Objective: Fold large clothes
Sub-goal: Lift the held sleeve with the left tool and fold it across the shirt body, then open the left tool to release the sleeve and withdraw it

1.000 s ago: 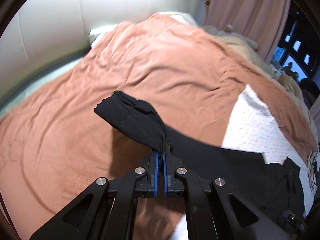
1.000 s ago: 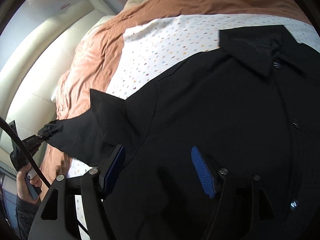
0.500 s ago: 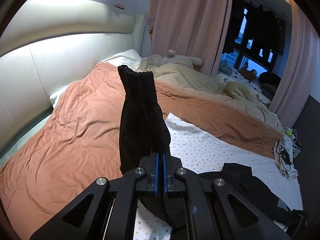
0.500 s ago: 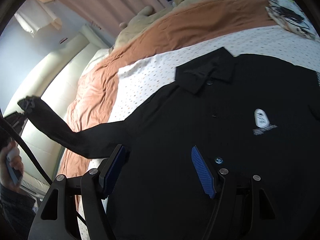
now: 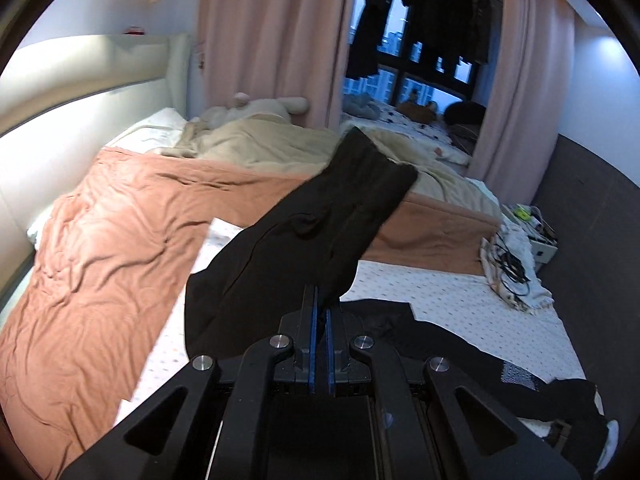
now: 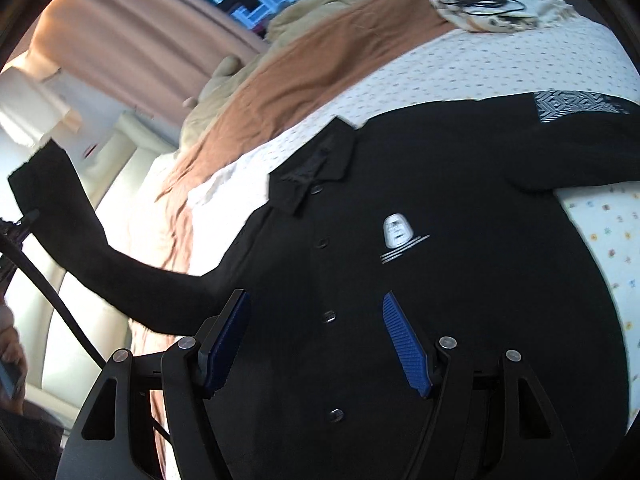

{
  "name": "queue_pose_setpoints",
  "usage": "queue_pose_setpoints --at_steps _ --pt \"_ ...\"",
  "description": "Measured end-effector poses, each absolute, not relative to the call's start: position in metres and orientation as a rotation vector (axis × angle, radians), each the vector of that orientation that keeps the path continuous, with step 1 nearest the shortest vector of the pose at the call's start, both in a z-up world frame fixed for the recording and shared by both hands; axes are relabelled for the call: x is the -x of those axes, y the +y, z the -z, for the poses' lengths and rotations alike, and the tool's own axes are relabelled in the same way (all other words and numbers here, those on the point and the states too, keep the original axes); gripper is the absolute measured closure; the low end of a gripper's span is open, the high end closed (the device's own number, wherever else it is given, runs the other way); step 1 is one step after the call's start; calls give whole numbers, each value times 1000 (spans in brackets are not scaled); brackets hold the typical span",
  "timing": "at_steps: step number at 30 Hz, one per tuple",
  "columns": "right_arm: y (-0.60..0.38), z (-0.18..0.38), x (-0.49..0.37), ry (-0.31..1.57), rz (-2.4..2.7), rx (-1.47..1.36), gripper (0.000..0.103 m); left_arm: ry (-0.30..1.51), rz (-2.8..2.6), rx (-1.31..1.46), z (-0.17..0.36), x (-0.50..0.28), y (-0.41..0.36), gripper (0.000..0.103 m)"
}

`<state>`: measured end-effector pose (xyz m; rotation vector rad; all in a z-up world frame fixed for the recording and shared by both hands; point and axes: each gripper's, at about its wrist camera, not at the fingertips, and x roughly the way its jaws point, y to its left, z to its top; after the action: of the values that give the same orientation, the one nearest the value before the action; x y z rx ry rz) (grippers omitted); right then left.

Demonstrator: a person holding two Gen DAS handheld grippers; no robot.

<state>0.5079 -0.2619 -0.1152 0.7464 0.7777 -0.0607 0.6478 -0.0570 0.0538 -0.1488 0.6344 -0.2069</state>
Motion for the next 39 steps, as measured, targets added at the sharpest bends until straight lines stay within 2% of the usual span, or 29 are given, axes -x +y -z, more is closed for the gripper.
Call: queue_pose_setpoints --at_steps 15,32,39 --pt "-343 128 -489 707 159 -1019 36 763 444 154 1 -681 -193 97" --pt "-375 149 -471 666 287 -1191 36 1016 532 376 154 -679 -270 97" --pt "-381 152 -460 650 303 -1238 36 1271 565 620 219 -671 -260 96"
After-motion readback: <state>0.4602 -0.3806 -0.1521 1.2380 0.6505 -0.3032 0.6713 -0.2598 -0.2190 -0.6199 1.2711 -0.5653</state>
